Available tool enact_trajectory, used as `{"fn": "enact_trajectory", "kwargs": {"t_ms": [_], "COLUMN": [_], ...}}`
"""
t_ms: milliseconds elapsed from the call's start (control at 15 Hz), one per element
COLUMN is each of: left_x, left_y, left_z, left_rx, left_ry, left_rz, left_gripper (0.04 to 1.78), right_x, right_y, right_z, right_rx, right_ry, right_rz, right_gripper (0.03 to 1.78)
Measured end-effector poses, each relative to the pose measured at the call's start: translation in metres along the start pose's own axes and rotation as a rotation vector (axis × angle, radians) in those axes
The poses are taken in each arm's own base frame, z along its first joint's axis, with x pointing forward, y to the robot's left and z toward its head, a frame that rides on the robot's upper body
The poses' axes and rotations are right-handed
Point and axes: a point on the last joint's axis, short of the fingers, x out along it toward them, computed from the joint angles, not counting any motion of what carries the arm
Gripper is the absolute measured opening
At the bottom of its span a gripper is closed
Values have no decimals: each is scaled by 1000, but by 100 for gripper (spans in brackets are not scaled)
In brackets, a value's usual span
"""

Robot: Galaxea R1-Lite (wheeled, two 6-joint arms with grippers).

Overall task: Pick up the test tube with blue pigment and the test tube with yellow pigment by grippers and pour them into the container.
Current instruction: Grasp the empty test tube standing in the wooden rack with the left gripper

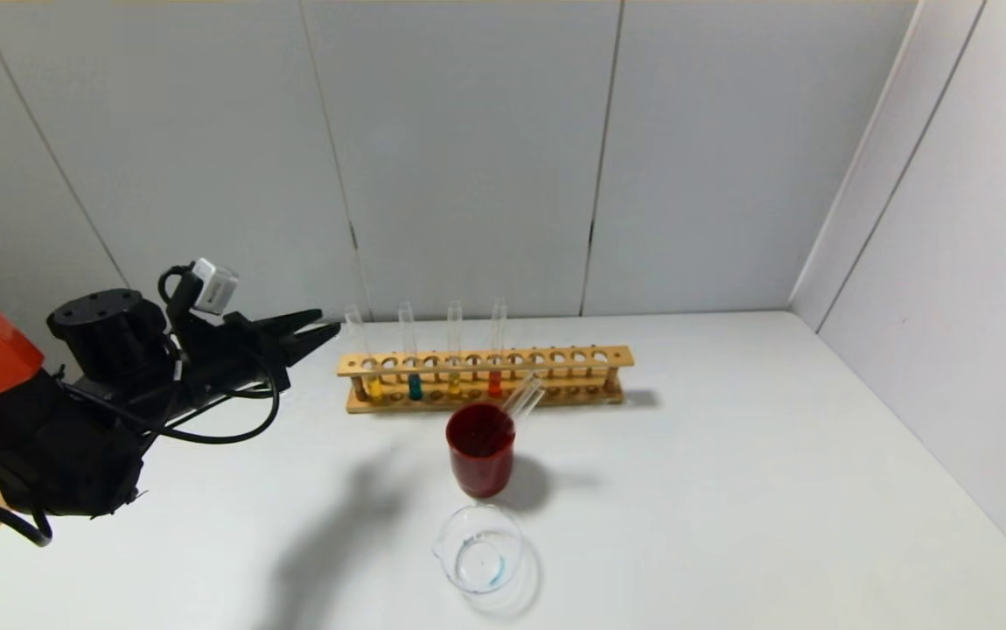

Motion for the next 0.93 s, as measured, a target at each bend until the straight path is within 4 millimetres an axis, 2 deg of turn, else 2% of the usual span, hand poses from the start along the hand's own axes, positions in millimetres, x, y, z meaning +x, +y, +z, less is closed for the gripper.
{"fn": "enact_trajectory", "kwargs": {"t_ms": [200,333,800,933], "left_x": [0,-2,-11,-12], "left_y": [0,-2,-13,-14], "left_z": [-10,-7,9,12], "left_rx": [-59,-79,-91,-86], "left_ry": [59,82,94,90], "left_rz": [2,2,-8,-8], "left_gripper": [26,13,9,15], "right_x": [0,0,0,0], "right_y": [0,0,0,0], "right_z": [0,0,0,0], "right_rx": [0,0,0,0], "right_ry": [0,0,0,0], "right_rz": [0,0,0,0], "right_gripper": [175,175,175,175]}}
